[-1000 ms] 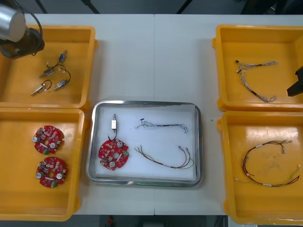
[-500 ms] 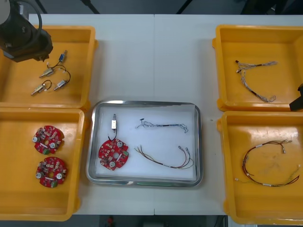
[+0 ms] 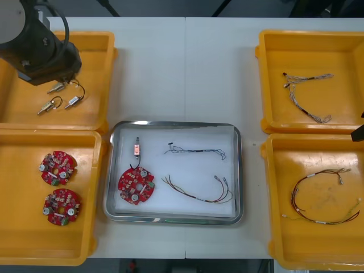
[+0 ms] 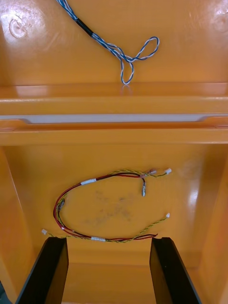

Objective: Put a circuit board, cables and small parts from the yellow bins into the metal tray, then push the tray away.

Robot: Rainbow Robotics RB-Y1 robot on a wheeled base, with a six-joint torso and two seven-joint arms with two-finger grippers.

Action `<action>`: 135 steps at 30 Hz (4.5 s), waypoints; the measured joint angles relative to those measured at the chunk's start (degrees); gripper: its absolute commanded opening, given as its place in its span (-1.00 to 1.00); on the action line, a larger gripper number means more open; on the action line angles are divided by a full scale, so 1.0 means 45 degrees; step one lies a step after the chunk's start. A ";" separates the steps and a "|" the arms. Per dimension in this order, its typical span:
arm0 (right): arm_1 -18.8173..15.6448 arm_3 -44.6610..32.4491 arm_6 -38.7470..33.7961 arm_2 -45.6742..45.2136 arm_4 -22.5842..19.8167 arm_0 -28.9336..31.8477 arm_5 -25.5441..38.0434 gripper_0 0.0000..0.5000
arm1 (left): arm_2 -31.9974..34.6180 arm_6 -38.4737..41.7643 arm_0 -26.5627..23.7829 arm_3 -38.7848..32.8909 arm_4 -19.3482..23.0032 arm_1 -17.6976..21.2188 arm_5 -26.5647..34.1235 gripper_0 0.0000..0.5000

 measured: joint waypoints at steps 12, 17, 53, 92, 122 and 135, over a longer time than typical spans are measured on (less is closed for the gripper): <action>0.0000 -0.0010 0.0000 -0.0004 -0.0005 0.0004 0.0000 1.00 | 0.0001 0.4055 0.1231 -0.3773 -0.0824 -0.0093 0.0607 -0.99; 0.0000 -0.0013 0.0000 -0.0004 -0.0008 0.0005 0.0000 1.00 | -0.0020 0.4903 0.1865 -0.4638 -0.1448 -0.0549 0.0900 -0.99; -0.0001 -0.0014 0.0000 -0.0006 -0.0009 0.0008 0.0000 1.00 | -0.5671 0.4700 0.2566 -0.4759 -0.9021 -0.5618 0.1766 -0.98; -0.0001 -0.0014 0.0000 -0.0007 -0.0009 0.0008 0.0000 1.00 | -0.6981 0.4700 0.2640 -0.2837 -1.0380 -0.6079 0.0932 0.64; -0.0010 -0.0036 0.0000 -0.0005 0.0027 0.0005 0.0000 1.00 | -0.2228 0.4649 0.0931 -0.7683 -0.1080 -0.0773 0.3729 1.00; -0.0120 -0.1543 0.0000 0.2761 0.0922 -0.0931 0.0000 1.00 | 0.1724 0.0150 0.2300 -0.6742 0.2735 0.2841 0.2656 1.00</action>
